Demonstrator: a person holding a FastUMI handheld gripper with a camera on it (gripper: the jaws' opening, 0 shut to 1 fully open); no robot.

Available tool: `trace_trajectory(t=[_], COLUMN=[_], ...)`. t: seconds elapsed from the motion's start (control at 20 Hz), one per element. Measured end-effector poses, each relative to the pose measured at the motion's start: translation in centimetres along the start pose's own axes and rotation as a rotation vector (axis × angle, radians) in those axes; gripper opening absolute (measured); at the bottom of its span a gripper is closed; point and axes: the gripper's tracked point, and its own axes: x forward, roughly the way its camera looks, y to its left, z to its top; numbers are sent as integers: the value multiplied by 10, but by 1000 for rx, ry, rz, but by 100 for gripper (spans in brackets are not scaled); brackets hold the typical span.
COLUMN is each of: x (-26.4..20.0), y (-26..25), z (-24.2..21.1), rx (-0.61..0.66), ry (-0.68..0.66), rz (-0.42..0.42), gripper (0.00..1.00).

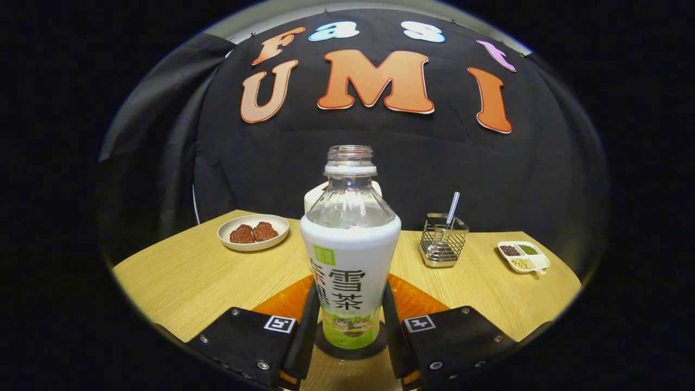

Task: Take the bottle from table, then pour the juice into the cup, finally place the bottle on the coaster

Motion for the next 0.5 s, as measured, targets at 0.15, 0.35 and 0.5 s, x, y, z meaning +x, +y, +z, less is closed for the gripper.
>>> trace_trajectory(t=[0.15,0.35,0.5], x=[3,3,-1], y=[0,-4,5], z=[-6,-6,-12], rx=[-3,4,65], ry=[11,3,43], rz=[-3,-4,45], gripper=[58,59,65])
